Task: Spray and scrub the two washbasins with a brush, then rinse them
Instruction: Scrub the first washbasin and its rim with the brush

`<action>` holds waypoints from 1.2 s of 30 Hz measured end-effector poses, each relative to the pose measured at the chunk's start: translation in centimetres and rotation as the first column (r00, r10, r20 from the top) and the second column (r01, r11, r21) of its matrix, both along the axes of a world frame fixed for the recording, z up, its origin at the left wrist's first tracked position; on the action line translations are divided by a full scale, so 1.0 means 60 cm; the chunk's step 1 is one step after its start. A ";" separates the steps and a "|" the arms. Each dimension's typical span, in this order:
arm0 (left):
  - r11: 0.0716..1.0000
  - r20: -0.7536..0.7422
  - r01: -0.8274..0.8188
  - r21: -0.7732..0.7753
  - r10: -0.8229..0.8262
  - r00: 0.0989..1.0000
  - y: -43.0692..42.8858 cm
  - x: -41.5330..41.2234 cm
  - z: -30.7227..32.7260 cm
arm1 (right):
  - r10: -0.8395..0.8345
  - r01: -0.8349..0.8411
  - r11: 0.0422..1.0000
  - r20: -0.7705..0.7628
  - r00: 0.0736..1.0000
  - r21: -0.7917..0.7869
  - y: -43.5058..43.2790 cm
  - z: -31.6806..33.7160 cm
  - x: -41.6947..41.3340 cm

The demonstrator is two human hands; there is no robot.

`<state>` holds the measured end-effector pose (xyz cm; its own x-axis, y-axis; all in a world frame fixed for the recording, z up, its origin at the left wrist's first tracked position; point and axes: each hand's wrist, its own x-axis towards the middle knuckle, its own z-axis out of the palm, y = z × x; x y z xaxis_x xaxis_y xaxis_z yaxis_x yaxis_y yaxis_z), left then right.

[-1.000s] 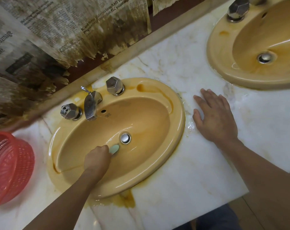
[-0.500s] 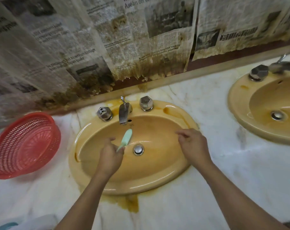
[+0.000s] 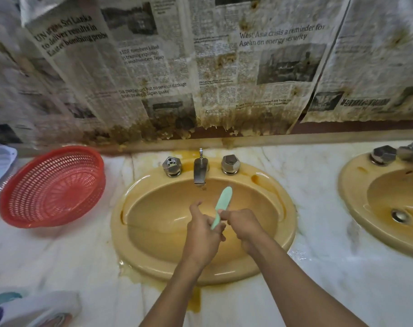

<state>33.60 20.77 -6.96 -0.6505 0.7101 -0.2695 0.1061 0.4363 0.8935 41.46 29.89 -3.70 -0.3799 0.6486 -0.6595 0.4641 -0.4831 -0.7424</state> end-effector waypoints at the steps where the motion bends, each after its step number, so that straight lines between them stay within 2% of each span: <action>1: 0.999 0.009 0.033 -0.027 -0.033 0.999 -0.005 -0.004 -0.002 | -0.010 0.011 1.000 0.010 1.000 -0.012 0.000 -0.002 -0.002; 5: 0.974 -0.139 0.184 -0.135 -0.202 0.969 -0.044 -0.025 -0.008 | -0.108 0.108 0.994 0.010 0.994 0.010 0.003 -0.010 -0.007; 7: 0.975 -0.231 0.179 -0.135 -0.207 0.951 -0.077 -0.042 -0.012 | -0.108 0.108 0.994 -0.008 0.994 0.022 0.011 -0.004 -0.002; 10: 0.991 -0.419 0.062 -0.115 -0.105 0.902 -0.141 -0.094 -0.030 | -0.100 0.100 0.995 -0.053 0.994 0.003 0.027 0.012 0.011; 12: 0.990 -0.521 -0.029 -0.137 -0.047 0.852 -0.183 -0.142 -0.050 | -0.086 0.088 0.995 -0.045 0.995 0.047 0.037 0.022 0.017; 14: 0.966 -0.575 -0.129 -0.223 -0.024 0.818 -0.220 -0.186 -0.060 | -0.063 0.060 0.990 0.020 0.998 0.128 0.045 0.027 0.020; 17: 0.928 -0.597 -0.235 -0.289 0.017 0.802 -0.263 -0.229 -0.076 | 0.080 -0.110 0.960 0.124 0.989 0.256 0.048 0.040 0.015; 19: 0.911 -0.584 -0.241 -0.334 0.001 0.812 -0.277 -0.243 -0.090 | 0.226 -0.326 0.857 0.279 0.934 0.399 0.053 0.053 0.006; 21: 0.900 -0.564 -0.196 -0.389 -0.065 0.823 -0.283 -0.245 -0.108 | 0.289 -0.524 0.684 0.470 0.834 0.508 0.056 0.064 -0.008; 22: 0.899 -0.563 -0.178 -0.399 -0.088 0.822 -0.284 -0.244 -0.118 | 0.279 -0.562 0.630 0.519 0.808 0.536 0.058 0.070 -0.016; 25: 0.901 -0.610 -0.194 -0.388 -0.094 0.787 -0.284 -0.241 -0.139 | 0.265 -0.580 0.509 0.526 0.808 0.635 0.062 0.092 -0.049; 27: 0.899 -0.644 -0.216 -0.380 -0.090 0.760 -0.286 -0.242 -0.149 | 0.306 -0.646 0.410 0.570 0.763 0.644 0.069 0.098 -0.082; 29: 0.899 -0.656 -0.226 -0.376 -0.086 0.750 -0.285 -0.242 -0.151 | 0.356 -0.711 0.350 0.616 0.703 0.609 0.073 0.097 -0.116; 31: 0.895 -0.656 -0.234 -0.381 -0.083 0.750 -0.281 -0.245 -0.153 | 0.333 -0.745 0.305 0.666 0.668 0.594 0.092 0.084 -0.154; 34: 0.889 -0.665 -0.255 -0.381 -0.072 0.743 -0.278 -0.248 -0.155 | 0.293 -0.770 0.291 0.713 0.637 0.568 0.130 0.076 -0.197; 36: 0.887 -0.667 -0.264 -0.379 -0.064 0.742 -0.279 -0.250 -0.155 | 0.362 -0.804 0.259 0.719 0.594 0.535 0.141 0.088 -0.206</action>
